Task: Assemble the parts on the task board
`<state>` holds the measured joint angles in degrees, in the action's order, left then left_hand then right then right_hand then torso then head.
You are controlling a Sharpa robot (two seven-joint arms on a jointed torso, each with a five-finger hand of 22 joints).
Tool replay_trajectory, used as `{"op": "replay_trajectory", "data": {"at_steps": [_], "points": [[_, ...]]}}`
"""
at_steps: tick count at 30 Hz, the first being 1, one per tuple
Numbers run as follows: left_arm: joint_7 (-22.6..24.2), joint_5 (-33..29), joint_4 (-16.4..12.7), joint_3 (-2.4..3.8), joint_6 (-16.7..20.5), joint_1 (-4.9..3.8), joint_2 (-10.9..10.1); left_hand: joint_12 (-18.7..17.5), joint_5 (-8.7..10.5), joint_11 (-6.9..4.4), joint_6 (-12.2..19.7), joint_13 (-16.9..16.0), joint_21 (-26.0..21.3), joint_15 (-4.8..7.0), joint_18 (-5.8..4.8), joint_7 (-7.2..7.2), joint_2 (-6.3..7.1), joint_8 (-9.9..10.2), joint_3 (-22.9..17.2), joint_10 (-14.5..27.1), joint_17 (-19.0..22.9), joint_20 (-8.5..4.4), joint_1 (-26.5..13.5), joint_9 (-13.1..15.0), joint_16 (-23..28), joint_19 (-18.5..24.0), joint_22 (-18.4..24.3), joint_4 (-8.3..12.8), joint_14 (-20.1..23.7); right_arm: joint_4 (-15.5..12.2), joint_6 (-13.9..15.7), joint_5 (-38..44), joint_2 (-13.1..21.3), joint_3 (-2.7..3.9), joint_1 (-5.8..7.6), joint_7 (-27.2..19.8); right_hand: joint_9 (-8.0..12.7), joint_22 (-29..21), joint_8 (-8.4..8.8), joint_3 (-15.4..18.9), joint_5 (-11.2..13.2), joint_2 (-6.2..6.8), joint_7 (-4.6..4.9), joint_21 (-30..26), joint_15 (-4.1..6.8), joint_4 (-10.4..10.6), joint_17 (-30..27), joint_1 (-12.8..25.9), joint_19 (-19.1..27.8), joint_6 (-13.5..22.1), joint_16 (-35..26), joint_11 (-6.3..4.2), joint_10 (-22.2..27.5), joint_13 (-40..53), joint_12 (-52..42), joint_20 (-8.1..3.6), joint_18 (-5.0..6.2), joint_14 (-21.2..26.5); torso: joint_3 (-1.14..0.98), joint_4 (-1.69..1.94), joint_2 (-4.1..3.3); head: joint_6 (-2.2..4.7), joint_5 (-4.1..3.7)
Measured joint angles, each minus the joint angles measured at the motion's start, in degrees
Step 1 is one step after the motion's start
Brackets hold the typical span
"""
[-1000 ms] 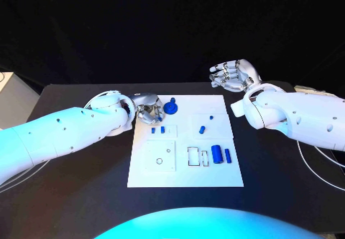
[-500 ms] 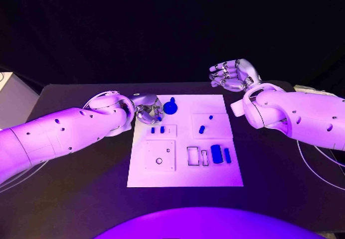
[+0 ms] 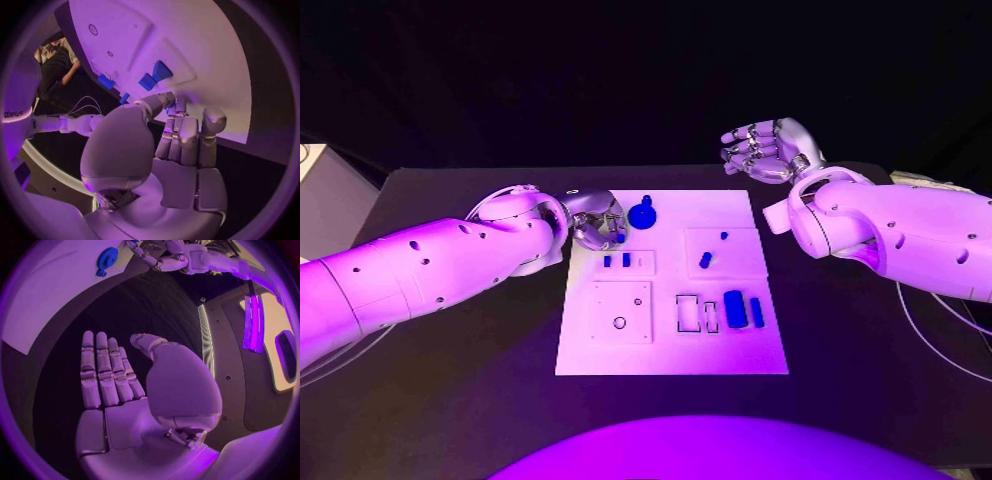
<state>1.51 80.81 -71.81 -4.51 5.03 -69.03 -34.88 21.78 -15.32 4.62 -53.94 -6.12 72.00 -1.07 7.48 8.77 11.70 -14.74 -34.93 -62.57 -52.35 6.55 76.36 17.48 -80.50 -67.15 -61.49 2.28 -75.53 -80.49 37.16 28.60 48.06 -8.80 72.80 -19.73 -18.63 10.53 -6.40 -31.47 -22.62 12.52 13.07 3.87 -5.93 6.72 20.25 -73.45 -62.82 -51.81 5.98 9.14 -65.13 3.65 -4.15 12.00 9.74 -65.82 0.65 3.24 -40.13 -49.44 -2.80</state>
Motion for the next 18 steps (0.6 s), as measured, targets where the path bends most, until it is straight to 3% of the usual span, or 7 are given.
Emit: {"op": "replay_trajectory", "data": {"at_steps": [9, 18], "points": [[-0.30, -0.11, 0.00, 0.00, 0.02, 0.00, -0.26, -0.28, 0.00, 0.00, 0.84, -0.07, -0.22, 0.13, 0.00, 0.04, 0.23, 0.45, 0.00, 0.00, 0.27, 0.20, -0.23, -0.23, 0.00, 0.20, 0.16, 0.00, 0.29, 0.03, 0.01, 0.02, 0.02, 0.00, 0.00, 0.01, 0.06, -0.08, 0.00, 0.00, 0.00, 0.00, -0.01, 0.00, 0.00, 0.00, -0.05, 0.00, 0.00, 0.00, 0.00, 0.00, 0.00, 0.00, 0.00, 0.00, 0.00, 0.00, -0.02, -0.01, 0.00, -0.02, 0.01], [-0.62, -0.19, 0.17, 0.21, 0.27, 0.01, -0.81, -1.48, 0.00, 0.00, 4.92, -0.38, -0.62, 0.13, -0.01, 0.01, 0.68, 3.44, 0.00, 0.00, 0.97, 0.22, -0.22, -1.66, 0.00, 0.64, 0.79, 0.00, 0.71, 0.44, -0.42, 0.49, 0.14, 0.00, 0.00, 0.42, 0.06, -0.70, 0.00, -0.32, 1.37, 0.02, -0.14, 0.00, 0.00, -1.16, -0.52, -0.04, 0.00, -0.13, -0.31, -0.13, 0.13, 0.00, 0.00, 0.00, 0.00, 0.00, -0.04, -0.04, -0.01, 0.09, 0.04]]}}
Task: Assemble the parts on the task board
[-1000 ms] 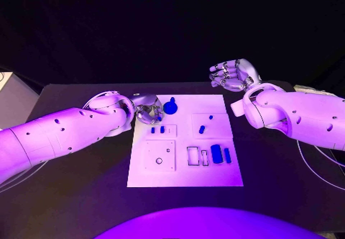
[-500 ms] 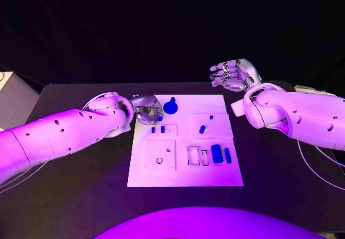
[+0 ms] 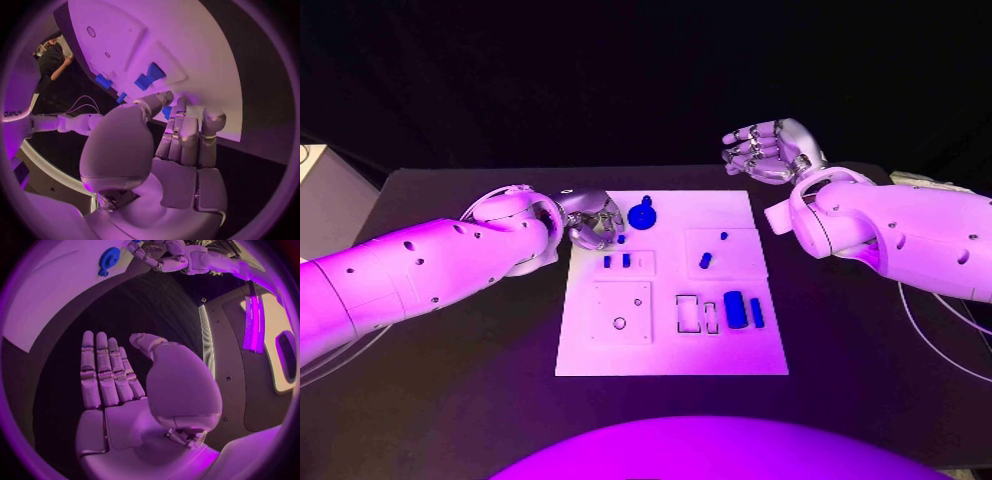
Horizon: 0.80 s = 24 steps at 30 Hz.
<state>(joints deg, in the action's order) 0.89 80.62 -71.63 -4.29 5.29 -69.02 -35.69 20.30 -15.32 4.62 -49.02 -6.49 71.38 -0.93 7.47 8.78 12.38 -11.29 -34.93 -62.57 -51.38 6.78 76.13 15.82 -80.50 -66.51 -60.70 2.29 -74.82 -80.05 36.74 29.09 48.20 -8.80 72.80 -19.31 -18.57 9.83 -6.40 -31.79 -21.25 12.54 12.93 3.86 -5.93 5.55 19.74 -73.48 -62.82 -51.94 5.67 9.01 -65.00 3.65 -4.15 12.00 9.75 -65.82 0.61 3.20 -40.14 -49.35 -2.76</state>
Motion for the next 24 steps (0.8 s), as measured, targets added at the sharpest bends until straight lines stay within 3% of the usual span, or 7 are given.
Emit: {"op": "replay_trajectory", "data": {"at_steps": [6, 10, 13, 14, 18, 19, 24], "points": [[-0.15, -0.08, 0.20, 0.16, 0.42, 0.00, -0.62, -0.34, 0.00, 0.00, 0.71, 0.00, -0.23, -0.20, 0.00, 0.09, 0.00, 0.46, 0.00, 0.00, 0.43, -0.01, 0.00, -0.30, 0.23, 0.40, 0.31, 0.00, 0.21, 0.56, -1.21, 1.37, 0.24, 0.00, 0.00, 0.76, 0.00, -0.22, 0.22, -0.10, 1.95, -0.01, -0.53, 1.11, 0.69, -1.99, -0.11, -2.12, -2.12, -0.52, 0.47, -0.10, 0.10, 0.00, 0.00, -0.88, 0.00, -2.48, -0.02, 0.01, 0.00, 0.21, -0.05], [-0.16, -0.65, 0.09, 0.60, 0.92, 0.02, -1.46, -0.84, 0.00, 0.33, 0.86, 0.00, -0.78, -0.20, 0.01, -0.05, 0.00, 0.46, 0.00, 0.34, 2.68, 0.01, 0.00, -0.38, 1.14, 0.83, 0.89, 0.00, 1.66, 1.13, -2.83, 4.17, 0.59, 0.00, 0.00, 1.74, -0.27, 1.60, -0.31, 1.53, 2.62, -0.75, -1.62, 4.98, 2.78, -4.17, 1.26, -3.62, -7.20, -3.10, 3.23, -1.73, -2.73, 0.06, -0.81, -3.48, 0.00, -8.19, -0.02, 0.01, 0.01, 0.49, -0.06], [0.05, -2.65, -0.43, 1.27, 1.48, 0.02, -2.71, -1.38, 0.00, 0.64, -0.09, 0.00, -1.49, -0.46, 0.00, 0.86, 0.00, 0.31, -0.35, 0.64, 4.07, 0.20, 0.00, -0.38, 1.59, 1.66, 1.68, 0.01, 2.15, 1.49, -4.75, 7.63, 1.05, 0.01, 0.00, 2.82, -0.35, 4.01, -0.84, 3.05, 2.89, -1.22, -2.50, 8.84, 4.49, -5.70, 2.93, -4.35, -10.27, -4.79, 5.58, -2.76, -5.13, 0.14, -1.06, -5.35, -0.02, -12.55, -0.02, 0.01, 0.01, 0.72, -0.05], [0.18, -3.81, -0.65, 1.47, 1.69, 0.02, -3.21, -1.53, 0.00, 0.83, -0.59, 0.00, -2.11, -0.57, 0.00, 0.93, 0.00, 0.09, -0.42, 0.83, 5.24, 0.24, 0.00, -0.38, 2.10, 2.39, 2.46, 0.08, 2.78, 1.53, -5.40, 8.80, 1.21, 0.01, 0.00, 3.19, -0.35, 4.94, -0.89, 3.43, 2.94, -1.23, -2.70, 10.15, 4.91, -6.08, 3.57, -4.36, -10.80, -5.24, 6.36, -3.03, -5.67, 0.13, -1.06, -5.88, -0.03, -13.61, -0.02, 0.01, 0.01, 0.82, -0.16], [1.30, -11.29, -1.69, 2.20, 2.79, -0.04, -5.48, -1.88, 0.00, 1.87, -2.81, 0.01, -9.50, -1.29, 2.56, 1.74, -0.77, -1.23, -1.06, 1.87, 19.14, 0.83, 0.77, -0.34, 8.73, 10.73, 11.94, 0.40, 10.40, 1.43, -8.67, 14.71, 1.99, 0.01, 0.00, 5.26, -0.05, 8.98, -0.89, 4.30, 2.94, -1.52, -3.48, 15.63, 6.24, -7.07, 6.77, -4.65, -12.43, -6.79, 10.11, -4.13, -7.59, 0.28, -0.93, -7.51, -0.02, -17.54, -0.07, 0.01, 0.01, 1.31, -0.82], [2.00, -14.44, -2.18, 2.38, 3.11, -0.05, -6.27, -1.88, 0.00, 1.95, -3.07, -0.04, -10.98, -1.32, 2.72, 1.90, -0.85, -1.37, -1.21, 1.96, 21.33, 0.92, 0.85, -0.34, 10.40, 12.22, 13.50, 0.56, 11.90, 1.27, -9.72, 16.74, 2.27, 0.01, 0.00, 6.02, 0.07, 10.64, -0.90, 4.16, 3.05, -1.52, -3.79, 17.91, 6.67, -7.40, 8.59, -4.65, -13.14, -7.36, 12.51, -4.52, -8.38, 0.41, -0.60, -8.06, -0.03, -17.96, -0.08, 0.01, 0.03, 1.43, -1.04], [6.24, -28.99, -4.28, 2.71, 3.56, -0.08, -9.32, -1.51, 0.00, 1.95, -3.51, -0.45, -13.64, -1.37, 2.72, 2.04, -1.39, -1.83, -0.84, 1.96, 24.58, 0.96, 1.39, -0.62, 14.99, 14.32, 15.38, 0.90, 14.56, 0.33, -13.83, 25.99, 3.17, 0.01, 0.00, 9.54, 0.30, 21.49, -0.89, 1.75, 4.78, -0.85, -4.54, 30.19, 7.29, -7.48, 19.39, -3.92, -15.06, -8.48, 28.29, -5.36, -10.01, 0.68, 0.22, -8.56, -0.02, -18.12, -0.05, -0.01, 0.06, 2.05, -1.92]]}}
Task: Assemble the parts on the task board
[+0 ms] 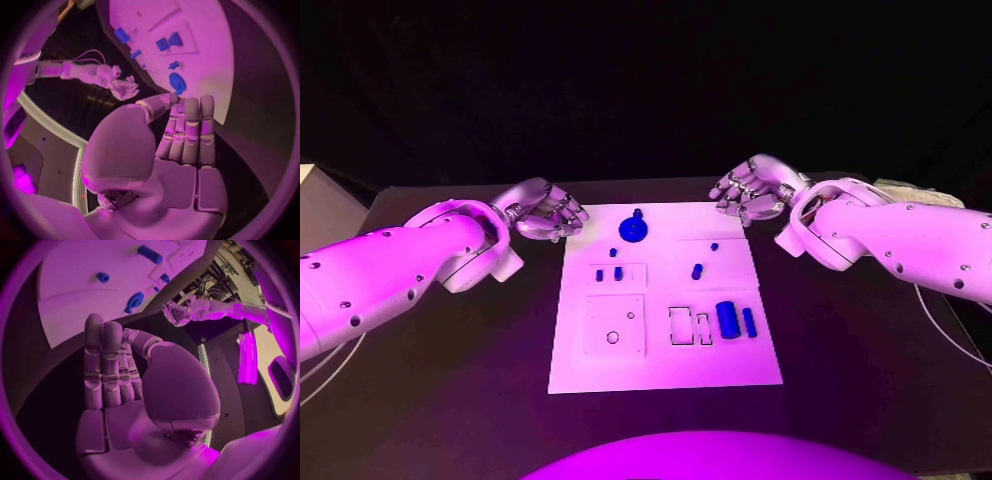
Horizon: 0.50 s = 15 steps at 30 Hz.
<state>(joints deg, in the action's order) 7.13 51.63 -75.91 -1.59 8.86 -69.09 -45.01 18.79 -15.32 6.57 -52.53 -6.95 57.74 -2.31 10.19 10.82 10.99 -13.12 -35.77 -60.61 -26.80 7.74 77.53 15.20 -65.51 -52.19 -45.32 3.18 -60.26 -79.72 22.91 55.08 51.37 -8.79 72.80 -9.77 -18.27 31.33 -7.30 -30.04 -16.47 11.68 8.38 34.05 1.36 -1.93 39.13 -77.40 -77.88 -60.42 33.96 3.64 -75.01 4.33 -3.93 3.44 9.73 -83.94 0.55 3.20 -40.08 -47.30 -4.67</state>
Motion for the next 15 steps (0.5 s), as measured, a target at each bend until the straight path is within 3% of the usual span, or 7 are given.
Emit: {"op": "replay_trajectory", "data": {"at_steps": [1, 3, 6, 9, 13, 15], "points": [[1.20, -3.58, -0.53, 0.02, -0.08, 0.00, -0.53, 0.01, 0.00, 0.00, -0.18, -0.01, -0.66, -0.03, 0.00, -0.16, 0.00, 0.00, 0.46, 0.00, 0.48, 0.06, 0.00, -0.08, 0.91, 0.62, 0.35, -0.05, 0.63, -0.24, -0.93, 2.43, 0.13, 0.00, 0.00, 0.92, -0.07, 4.62, 0.00, -0.57, 0.68, 0.38, -0.06, 4.66, 0.00, 0.05, 3.01, 0.54, -0.77, -0.35, 4.23, -0.01, -0.01, 0.06, 0.00, -0.02, -0.01, 0.00, 0.00, 0.00, 0.00, 0.16, -0.20], [2.96, -8.73, -1.53, 0.08, -0.36, 0.01, -1.26, 0.01, 0.00, -0.02, -0.22, -0.09, -1.75, -0.01, -0.01, -0.19, 0.00, 0.00, 1.39, -0.48, 1.11, 0.27, 0.00, -0.18, 2.12, 1.25, 0.93, -0.38, 1.50, -0.67, -2.20, 6.13, 0.31, 0.00, -0.01, 2.33, -0.27, 10.06, 0.00, -1.22, 1.48, 0.48, -0.01, 9.98, 0.01, 0.36, 7.08, 1.08, -1.48, -0.41, 9.68, -0.01, -0.01, 0.03, 0.00, 0.25, -1.27, 0.01, 0.05, -0.01, -0.01, 0.33, -0.46], [5.81, -16.55, -3.29, 0.10, -1.24, 0.05, -2.44, 0.01, 0.00, -0.46, -0.65, -0.16, -4.66, -0.11, -0.01, -0.42, 0.21, -0.33, 3.29, -1.67, 2.34, 0.43, -1.13, -0.31, 4.72, 2.85, 2.59, -1.30, 3.33, -1.51, -3.86, 12.06, 0.51, 0.00, -0.19, 4.59, -0.58, 19.15, 0.08, -2.09, 2.23, 1.04, -0.01, 18.83, 0.01, 0.75, 13.94, 1.76, -3.16, -0.40, 18.61, 0.09, 0.53, -0.22, 0.00, 0.40, -2.22, 0.02, 0.11, -0.01, -0.01, 0.42, -0.83], [7.75, -21.71, -4.46, 0.10, -2.05, 0.07, -3.30, -0.18, 0.00, -0.53, -0.93, -0.14, -7.09, -0.20, -0.01, -0.71, 0.40, -0.72, 4.01, -2.38, 3.51, 0.58, -1.47, -0.34, 7.33, 3.82, 4.00, -2.01, 4.63, -2.27, -4.78, 16.54, 0.58, 0.00, -0.44, 6.38, -0.83, 24.00, 0.24, -2.48, 2.73, 1.37, -0.02, 23.54, 0.02, 1.14, 17.76, 2.08, -3.69, -0.40, 23.76, 0.24, 1.47, -0.41, 0.00, 0.67, -3.08, 0.03, 0.10, -0.03, -0.01, 0.53, -1.08], [10.26, -28.50, -6.09, 0.12, -3.44, 0.10, -4.43, -3.23, 0.00, -0.43, -1.18, 0.84, -12.09, -0.87, -0.01, -0.96, 0.22, -1.18, 4.48, -4.32, 7.23, 1.27, -1.28, -0.48, 15.87, 5.32, 6.84, -1.99, 5.49, -3.51, -5.74, 23.36, 0.61, -0.01, -1.03, 9.38, -1.00, 28.88, 0.24, -2.94, 3.49, 2.12, -0.02, 28.19, 0.02, 1.61, 21.38, 2.83, -4.61, -0.39, 28.46, 0.41, 2.47, -0.51, 0.22, 0.76, -3.10, 0.03, 0.14, -0.01, 0.01, 0.71, -1.26], [11.02, -30.62, -6.61, 0.12, -3.94, 0.12, -4.80, -4.37, 0.00, -0.38, -1.23, 1.23, -12.85, -0.87, -0.01, -1.01, 0.09, -1.18, 4.38, -4.77, 8.23, 1.30, -0.37, -0.55, 18.46, 5.59, 7.19, -1.57, 5.49, -4.00, -6.02, 25.90, 0.62, -0.02, -1.18, 10.61, -1.13, 31.16, 0.46, -2.96, 3.67, 2.62, -0.07, 30.32, 0.02, 1.68, 23.01, 3.33, -5.03, -0.35, 30.54, 0.44, 2.72, -0.52, 0.22, 0.91, -4.05, 0.03, 0.16, 0.00, 0.02, 0.73, -1.29]]}}
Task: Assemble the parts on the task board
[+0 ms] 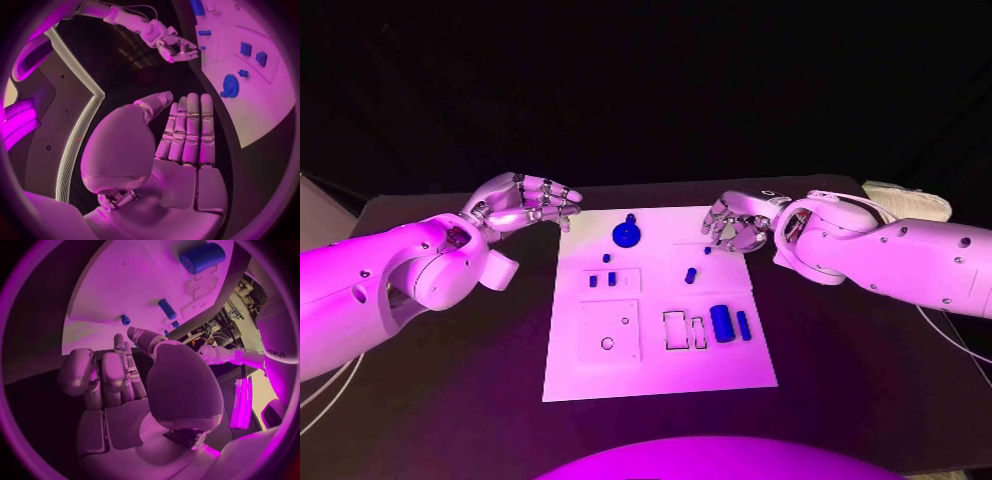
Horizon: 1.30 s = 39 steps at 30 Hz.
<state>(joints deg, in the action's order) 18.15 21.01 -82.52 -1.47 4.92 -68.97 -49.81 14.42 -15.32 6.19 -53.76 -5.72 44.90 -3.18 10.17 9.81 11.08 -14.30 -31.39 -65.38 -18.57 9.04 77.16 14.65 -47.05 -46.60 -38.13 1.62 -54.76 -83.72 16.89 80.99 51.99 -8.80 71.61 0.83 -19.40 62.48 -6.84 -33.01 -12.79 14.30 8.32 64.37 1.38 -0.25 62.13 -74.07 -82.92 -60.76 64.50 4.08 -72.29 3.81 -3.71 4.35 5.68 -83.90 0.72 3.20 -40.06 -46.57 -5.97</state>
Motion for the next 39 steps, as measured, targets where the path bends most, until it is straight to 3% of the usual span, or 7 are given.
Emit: {"op": "replay_trajectory", "data": {"at_steps": [4, 14, 16, 22, 28, 34, 39], "points": [[1.19, -3.08, -0.79, -0.01, -0.80, 0.06, -0.56, -1.31, 0.00, 0.20, 0.00, 0.39, -0.55, 0.00, 0.00, 0.00, -0.08, 0.00, 0.08, -0.42, 0.87, 0.18, 0.19, -0.13, 2.61, 0.35, 0.14, 0.21, 0.00, -0.73, -0.43, 4.29, -0.01, 0.00, -0.24, 2.29, -0.11, 2.86, 0.00, 0.12, 0.06, 0.36, -0.11, 2.74, -0.24, 0.55, 2.02, 0.36, -0.28, 0.21, 2.73, 0.22, 0.54, 0.00, 0.00, -0.03, 0.01, -0.24, -0.01, 0.03, 0.00, 0.07, -0.05], [2.88, -6.31, -1.54, -0.02, -1.32, 0.13, -1.17, -2.11, 0.00, 0.06, -0.20, 0.63, -0.57, -0.10, -0.01, 0.20, -0.08, 0.00, 0.24, -0.70, 0.98, 0.18, 0.19, -0.34, 3.17, 0.35, 0.14, 0.37, -0.94, -1.55, -0.99, 9.88, -0.28, 0.01, -0.97, 5.90, -0.37, 5.16, 0.22, 0.12, 0.28, 0.80, 0.06, 4.68, -0.46, 1.14, 3.56, 0.32, -0.49, 0.39, 5.02, 0.40, 0.98, 0.01, 0.00, 0.18, 0.01, -0.01, -0.05, 0.02, -0.08, -0.16, 0.12], [3.07, -6.66, -1.58, -0.02, -1.32, 0.13, -1.17, -2.11, 0.00, 0.06, -0.20, 0.63, -0.57, -0.10, 0.00, 0.20, -0.07, 0.00, 0.24, -0.70, 0.97, 0.18, 0.19, -0.34, 3.40, 0.35, 0.14, 0.37, -0.94, -1.66, -1.08, 10.44, -0.48, 0.00, -1.23, 6.31, -0.43, 5.50, 0.22, 0.11, 0.28, 0.80, 0.06, 5.11, -0.46, 1.15, 3.80, 0.31, -0.49, 0.39, 5.40, 0.40, 0.98, 0.01, 0.00, 0.18, -0.83, -0.01, -0.05, 0.03, -0.08, -0.19, 0.12], [3.37, -7.36, -1.60, -0.02, -1.32, 0.15, -1.19, -2.11, 0.00, 0.06, -0.20, 0.68, -0.57, -0.30, -0.01, 0.20, -0.08, 0.00, 0.24, -0.69, 0.97, 0.18, 0.19, -0.40, 3.40, 0.35, 0.14, 0.36, -1.14, -1.63, -1.27, 11.47, -1.28, -0.01, -1.97, 7.04, -0.88, 6.50, 0.18, -0.44, 0.28, 0.78, -0.01, 6.02, -0.46, 1.69, 4.12, 0.30, -0.51, 0.32, 6.31, 0.39, 0.97, 0.02, 0.00, 0.20, -0.85, -0.01, -0.10, 0.06, -0.14, -0.27, 0.24], [3.46, -7.80, -1.61, -0.02, -1.31, 0.16, -1.22, -2.32, 0.00, 0.26, -0.20, 0.68, -0.57, -0.30, -0.01, 0.20, -0.07, 0.00, 0.24, -0.89, 0.97, 0.18, 0.20, -0.40, 3.62, 0.34, 0.13, 0.36, -1.14, -1.06, -0.86, 12.04, -2.03, 0.22, -2.25, 7.61, -1.47, 9.35, -0.90, -1.78, 0.69, -0.68, -0.34, 8.70, -0.46, 1.69, 4.62, -1.16, -0.69, -1.12, 7.57, -0.23, -0.29, 0.48, -0.24, 0.38, -0.84, -0.02, -0.13, 0.06, -0.16, -0.57, 0.29], [3.48, -8.11, -1.58, -0.02, -1.30, 0.16, -1.22, -2.32, 0.00, 0.26, -0.20, 0.73, -0.57, -0.30, -0.01, 0.20, -0.32, 0.01, 0.24, -0.89, 0.97, 0.18, 0.44, -0.47, 3.62, 0.34, 0.14, 0.36, -1.14, -0.58, -0.30, 12.46, -2.72, 0.30, -2.52, 8.11, -2.18, 10.90, -1.79, -2.89, 1.24, -1.19, -0.84, 10.07, -0.46, 1.42, 4.81, -1.67, -0.90, -2.44, 8.22, -0.23, -0.87, 0.54, -0.55, 0.17, -0.85, -0.02, -0.13, 0.07, -0.15, -0.81, 0.36], [3.48, -8.26, -1.56, -0.02, -1.28, 0.16, -1.22, -2.31, 0.00, 0.26, -0.20, 0.73, -0.57, -0.31, -0.01, 0.20, -0.32, 0.01, 0.24, -0.89, 0.97, 0.18, 0.44, -0.47, 3.62, 0.34, 0.13, 0.36, -1.14, -0.51, 0.06, 12.88, -3.00, 0.36, -2.72, 8.50, -2.94, 12.41, -2.84, -3.37, 2.54, -1.85, -1.12, 11.84, -0.32, 0.95, 5.01, -2.34, -0.90, -3.68, 8.90, -0.88, -1.74, 0.72, -0.20, 0.17, -1.73, -0.16, -0.16, 0.03, -0.15, -1.08, 0.51]]}}
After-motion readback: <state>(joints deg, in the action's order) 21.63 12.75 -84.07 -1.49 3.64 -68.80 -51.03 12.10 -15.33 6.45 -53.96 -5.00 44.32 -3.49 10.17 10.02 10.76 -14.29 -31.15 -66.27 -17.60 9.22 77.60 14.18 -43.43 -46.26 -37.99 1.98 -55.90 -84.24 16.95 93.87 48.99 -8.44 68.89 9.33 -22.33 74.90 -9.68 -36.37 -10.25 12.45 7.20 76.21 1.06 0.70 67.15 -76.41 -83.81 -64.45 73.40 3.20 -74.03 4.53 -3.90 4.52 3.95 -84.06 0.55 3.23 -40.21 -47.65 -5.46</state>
